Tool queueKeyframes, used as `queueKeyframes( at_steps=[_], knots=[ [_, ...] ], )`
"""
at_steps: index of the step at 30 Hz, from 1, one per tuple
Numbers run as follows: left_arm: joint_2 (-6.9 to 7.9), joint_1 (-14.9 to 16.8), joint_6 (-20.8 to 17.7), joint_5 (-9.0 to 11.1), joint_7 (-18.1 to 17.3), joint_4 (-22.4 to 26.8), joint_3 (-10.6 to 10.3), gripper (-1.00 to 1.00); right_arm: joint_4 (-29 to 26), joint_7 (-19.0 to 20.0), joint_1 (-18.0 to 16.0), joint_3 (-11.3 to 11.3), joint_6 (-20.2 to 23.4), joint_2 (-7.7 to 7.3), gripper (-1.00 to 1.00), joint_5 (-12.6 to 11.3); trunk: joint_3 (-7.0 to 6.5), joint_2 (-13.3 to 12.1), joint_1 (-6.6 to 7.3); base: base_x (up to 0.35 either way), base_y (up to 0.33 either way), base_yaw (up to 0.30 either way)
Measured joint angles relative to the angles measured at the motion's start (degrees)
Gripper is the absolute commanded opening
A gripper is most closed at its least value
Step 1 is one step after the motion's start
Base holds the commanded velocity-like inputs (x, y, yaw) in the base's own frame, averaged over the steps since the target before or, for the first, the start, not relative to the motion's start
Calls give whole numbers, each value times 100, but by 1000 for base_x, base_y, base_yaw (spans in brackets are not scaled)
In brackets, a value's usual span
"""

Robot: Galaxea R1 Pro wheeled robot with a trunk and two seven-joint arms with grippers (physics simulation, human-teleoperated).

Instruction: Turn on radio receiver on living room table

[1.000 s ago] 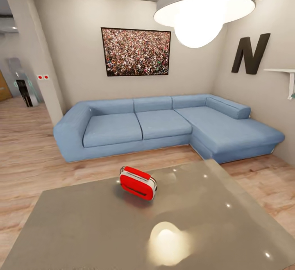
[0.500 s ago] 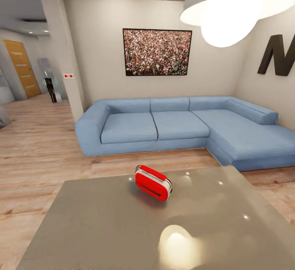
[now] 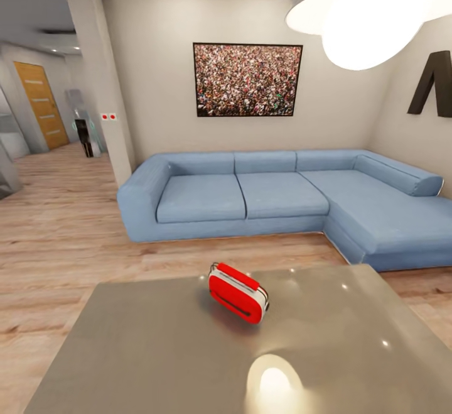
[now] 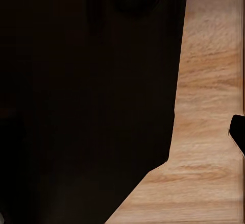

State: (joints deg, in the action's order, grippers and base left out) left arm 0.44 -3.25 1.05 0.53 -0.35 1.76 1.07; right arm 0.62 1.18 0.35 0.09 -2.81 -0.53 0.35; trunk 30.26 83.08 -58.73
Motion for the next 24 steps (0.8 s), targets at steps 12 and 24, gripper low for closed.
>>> queueKeyframes(
  at_steps=[12, 24],
  knots=[
    [-5, 0, 0, 0, 0, 0, -2, 100, 0, -4, 0, 0, 1, 0, 100, 0, 0, 0, 0, 101, -36, 0],
    [-14, 0, -6, 6, 14, 1, -5, 100, 0, -3, 0, 0, 5, 0, 100, 0, 0, 0, 0, 1, 0, 0]
  ],
)
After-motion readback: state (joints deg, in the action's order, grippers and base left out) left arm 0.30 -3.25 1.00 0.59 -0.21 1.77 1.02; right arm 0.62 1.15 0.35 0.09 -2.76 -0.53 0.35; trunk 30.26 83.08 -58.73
